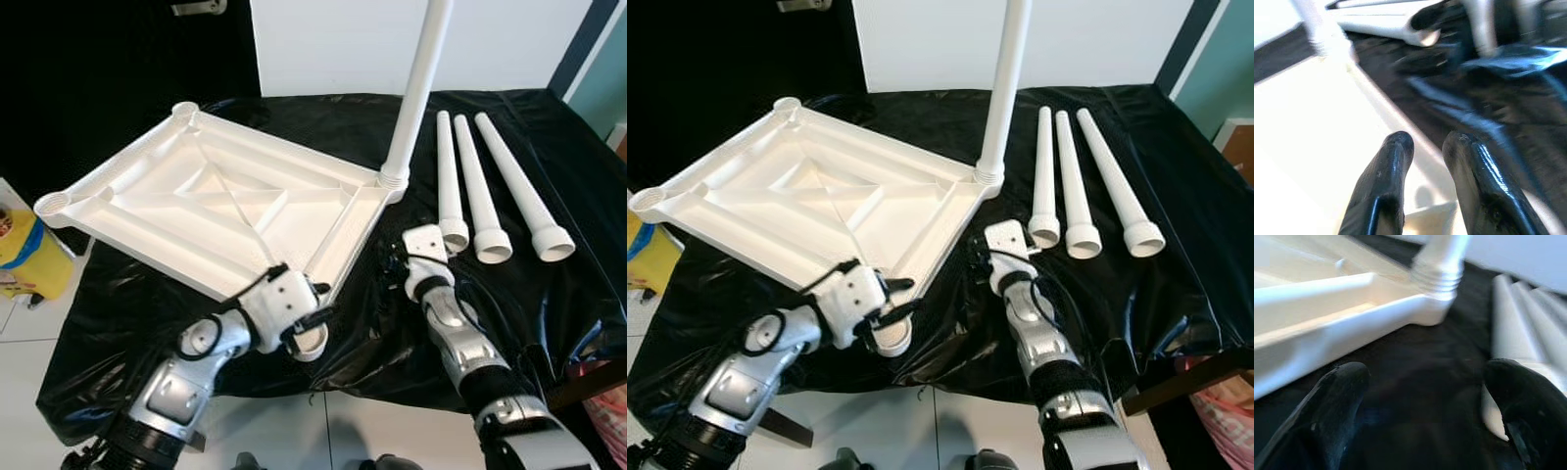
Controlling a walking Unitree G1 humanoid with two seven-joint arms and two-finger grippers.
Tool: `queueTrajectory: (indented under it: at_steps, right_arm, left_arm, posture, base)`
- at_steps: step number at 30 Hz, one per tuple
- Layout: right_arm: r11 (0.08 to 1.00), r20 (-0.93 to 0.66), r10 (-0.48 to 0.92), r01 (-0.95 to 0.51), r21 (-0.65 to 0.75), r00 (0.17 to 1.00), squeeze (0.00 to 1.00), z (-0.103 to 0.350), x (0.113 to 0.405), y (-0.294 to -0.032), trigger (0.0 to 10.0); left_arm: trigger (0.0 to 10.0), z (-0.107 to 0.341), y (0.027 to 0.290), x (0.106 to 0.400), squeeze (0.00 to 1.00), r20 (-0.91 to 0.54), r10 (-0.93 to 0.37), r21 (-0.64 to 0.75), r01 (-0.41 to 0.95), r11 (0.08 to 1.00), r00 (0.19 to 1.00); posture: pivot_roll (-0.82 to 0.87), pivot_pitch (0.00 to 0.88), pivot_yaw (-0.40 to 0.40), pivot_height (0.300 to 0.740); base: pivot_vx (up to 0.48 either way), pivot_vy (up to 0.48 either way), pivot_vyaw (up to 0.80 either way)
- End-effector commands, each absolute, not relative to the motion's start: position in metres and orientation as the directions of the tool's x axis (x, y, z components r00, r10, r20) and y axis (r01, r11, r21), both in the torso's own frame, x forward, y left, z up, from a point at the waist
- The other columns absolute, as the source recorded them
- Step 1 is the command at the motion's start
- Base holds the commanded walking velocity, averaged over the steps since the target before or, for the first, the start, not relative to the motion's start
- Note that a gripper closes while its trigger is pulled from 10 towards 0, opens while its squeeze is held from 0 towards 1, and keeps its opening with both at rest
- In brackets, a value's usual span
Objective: Building children table
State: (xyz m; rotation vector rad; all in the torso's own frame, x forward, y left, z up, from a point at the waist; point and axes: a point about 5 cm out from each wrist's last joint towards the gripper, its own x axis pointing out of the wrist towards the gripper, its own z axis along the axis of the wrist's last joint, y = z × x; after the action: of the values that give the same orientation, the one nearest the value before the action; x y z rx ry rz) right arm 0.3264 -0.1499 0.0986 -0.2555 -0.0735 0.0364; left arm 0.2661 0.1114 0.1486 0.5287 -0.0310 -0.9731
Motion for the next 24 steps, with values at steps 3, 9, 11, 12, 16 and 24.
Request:
queueTrajectory:
  at_steps: [3, 9, 11, 12, 16, 24]
  right_arm:
    - [0.971, 0.127, 0.019, 0.012, -0.237, 0.992, 0.00, 0.102, 0.318, -0.156, 10.0]
    - [0.980, 0.181, 0.081, -0.045, -0.196, 0.980, 0.00, 0.105, 0.298, -0.150, 10.0]
    - [0.979, 0.204, 0.134, -0.098, -0.177, 0.970, 0.00, 0.106, 0.286, -0.145, 10.0]
    - [0.975, 0.217, 0.187, -0.153, -0.161, 0.958, 0.00, 0.106, 0.273, -0.142, 10.0]
    - [0.957, 0.211, 0.281, -0.258, -0.128, 0.936, 0.00, 0.104, 0.250, -0.146, 10.0]
    - [0.946, 0.189, 0.315, -0.290, -0.148, 0.930, 0.00, 0.102, 0.241, -0.150, 10.0]
  left_arm:
    - [10.0, 0.152, 0.122, 0.272, 0.00, -0.194, -0.776, 0.466, 0.753, 0.465, 0.600]
    - [10.0, 0.150, 0.138, 0.278, 0.00, -0.240, -0.755, 0.504, 0.743, 0.441, 0.611]
    - [10.0, 0.148, 0.144, 0.280, 0.00, -0.273, -0.747, 0.526, 0.744, 0.412, 0.606]
    - [10.0, 0.146, 0.150, 0.280, 0.00, -0.305, -0.749, 0.537, 0.756, 0.375, 0.588]
    - [10.0, 0.136, 0.157, 0.272, 0.00, -0.414, -0.770, 0.519, 0.821, 0.238, 0.486]
    - [10.0, 0.136, 0.158, 0.262, 0.00, -0.425, -0.825, 0.446, 0.879, 0.167, 0.372]
  posture:
    - [0.02, 0.054, -0.036, 0.740]
    - [0.01, 0.048, -0.031, 0.740]
    - [0.00, 0.045, -0.029, 0.740]
    - [0.00, 0.040, -0.025, 0.740]
    - [-0.01, 0.036, -0.024, 0.740]
    - [-0.02, 0.030, -0.024, 0.740]
  base:
    - [0.000, 0.000, 0.00]
    - [0.000, 0.000, 0.00]
    - [0.000, 0.000, 0.00]
    - [0.000, 0.000, 0.00]
    - [0.000, 0.000, 0.00]
    - [0.000, 0.000, 0.00]
